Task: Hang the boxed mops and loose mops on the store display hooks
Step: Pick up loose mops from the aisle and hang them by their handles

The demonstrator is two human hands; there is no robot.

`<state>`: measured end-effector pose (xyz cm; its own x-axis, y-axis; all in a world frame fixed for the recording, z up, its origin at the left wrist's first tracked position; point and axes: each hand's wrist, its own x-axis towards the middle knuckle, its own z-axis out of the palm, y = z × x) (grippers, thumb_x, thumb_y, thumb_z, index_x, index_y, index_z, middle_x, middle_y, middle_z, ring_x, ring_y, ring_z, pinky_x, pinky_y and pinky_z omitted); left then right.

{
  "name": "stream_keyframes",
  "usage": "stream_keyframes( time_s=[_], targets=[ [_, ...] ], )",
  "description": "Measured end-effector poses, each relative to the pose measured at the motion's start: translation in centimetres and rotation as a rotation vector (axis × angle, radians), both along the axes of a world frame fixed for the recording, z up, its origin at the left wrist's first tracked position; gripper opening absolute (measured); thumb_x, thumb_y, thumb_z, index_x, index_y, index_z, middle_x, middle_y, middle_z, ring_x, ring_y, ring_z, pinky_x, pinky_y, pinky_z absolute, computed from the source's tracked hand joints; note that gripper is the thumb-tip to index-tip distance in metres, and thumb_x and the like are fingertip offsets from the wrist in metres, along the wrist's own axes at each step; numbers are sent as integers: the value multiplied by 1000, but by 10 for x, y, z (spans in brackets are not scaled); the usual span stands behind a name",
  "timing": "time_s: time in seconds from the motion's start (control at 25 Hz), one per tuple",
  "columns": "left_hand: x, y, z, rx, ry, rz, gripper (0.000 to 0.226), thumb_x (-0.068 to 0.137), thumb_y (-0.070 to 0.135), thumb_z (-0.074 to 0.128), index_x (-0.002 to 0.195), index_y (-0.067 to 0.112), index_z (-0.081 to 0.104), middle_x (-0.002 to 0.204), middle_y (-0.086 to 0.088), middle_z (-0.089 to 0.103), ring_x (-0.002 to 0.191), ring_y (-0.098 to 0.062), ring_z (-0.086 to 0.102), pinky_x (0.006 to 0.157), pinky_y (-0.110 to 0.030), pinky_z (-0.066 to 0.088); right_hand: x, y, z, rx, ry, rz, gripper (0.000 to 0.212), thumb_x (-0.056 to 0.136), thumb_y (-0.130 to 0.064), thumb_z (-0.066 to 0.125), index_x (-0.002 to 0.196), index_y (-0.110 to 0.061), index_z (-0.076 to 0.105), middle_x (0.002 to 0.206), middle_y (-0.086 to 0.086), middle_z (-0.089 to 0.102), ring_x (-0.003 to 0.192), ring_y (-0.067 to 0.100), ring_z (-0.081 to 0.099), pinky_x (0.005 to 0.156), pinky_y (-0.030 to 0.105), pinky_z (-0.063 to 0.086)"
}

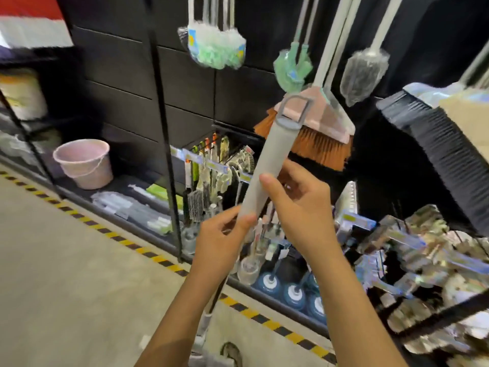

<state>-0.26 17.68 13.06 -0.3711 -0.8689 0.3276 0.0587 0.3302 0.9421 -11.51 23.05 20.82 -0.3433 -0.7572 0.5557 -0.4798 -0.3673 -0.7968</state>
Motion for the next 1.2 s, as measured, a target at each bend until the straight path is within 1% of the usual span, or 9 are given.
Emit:
stream_keyframes(
  time_s=[0.12, 0.24, 0.36, 0.44, 0.56, 0.72, 0.92, 1.04, 1.2],
  targets=[
    [11, -46, -2, -7, -6, 131, 15, 86, 54, 60, 77, 52, 70, 67, 16, 67, 60, 6, 55, 55, -7, 41, 6, -60, 0, -19, -3, 119, 31, 88, -15, 66, 95, -44, 58, 92, -6, 67, 82, 3, 63, 75, 22, 55],
    [13, -89, -7, 12, -10, 218, 21, 82, 58, 53, 77, 48, 71, 68, -3, 65, 62, -2, 51, 58, -17, 41, 4, -113, -3, -4, -23, 218, 26, 87, -15, 68, 97, -38, 60, 96, 1, 68, 83, 9, 64, 74, 19, 54],
    [11, -131, -10, 26, -18, 285, 29, 82, 60, 53, 79, 38, 72, 67, -4, 61, 66, -7, 50, 59, -26, 41, -2, -167, -4, 43, -46, 308, 27, 87, -16, 68, 100, -38, 61, 100, 1, 68, 86, 13, 64, 76, 22, 55],
    [10, -158, -12, 47, -35, 344, 35, 82, 63, 52, 80, 33, 71, 69, -15, 60, 66, -10, 49, 57, -29, 40, -4, -202, -5, 77, -72, 380, 25, 86, -16, 69, 104, -33, 63, 100, 1, 67, 87, 12, 64, 77, 24, 55],
    [12, -192, -14, 79, -25, 428, 33, 82, 62, 53, 82, 36, 74, 77, -14, 66, 67, -10, 54, 60, -27, 44, 2, -248, -7, 86, -70, 457, 24, 85, -21, 68, 106, -31, 62, 101, -1, 65, 87, 8, 62, 76, 21, 54],
    [29, -233, -20, 133, -2, 508, 33, 83, 60, 55, 76, 33, 73, 69, -1, 67, 66, -11, 59, 61, -34, 51, 25, -302, -12, 94, -107, 536, 26, 84, -21, 68, 110, -19, 65, 100, 0, 65, 85, 3, 61, 74, 16, 51],
    [70, -275, -33, 121, 17, 560, 42, 84, 61, 55, 76, 24, 74, 69, -19, 63, 64, -36, 60, 59, -57, 53, 72, -352, -21, 95, -60, 592, 30, 85, -20, 67, 111, -5, 67, 98, 4, 66, 83, -1, 59, 72, 11, 47],
    [115, -306, -41, 111, 30, 523, 43, 85, 59, 56, 75, 20, 72, 68, -22, 58, 64, -24, 53, 61, -54, 51, 118, -380, -26, 106, -37, 571, 26, 86, -21, 65, 110, -12, 67, 98, 1, 66, 84, 2, 60, 72, 13, 47],
    [172, -348, -33, 84, 36, 441, 29, 86, 51, 53, 64, 37, 66, 57, 2, 51, 57, -2, 44, 53, -23, 39, 175, -418, -24, 98, -2, 502, 23, 87, -22, 64, 109, -15, 67, 96, 2, 67, 85, 8, 63, 73, 16, 48]
  ],
)
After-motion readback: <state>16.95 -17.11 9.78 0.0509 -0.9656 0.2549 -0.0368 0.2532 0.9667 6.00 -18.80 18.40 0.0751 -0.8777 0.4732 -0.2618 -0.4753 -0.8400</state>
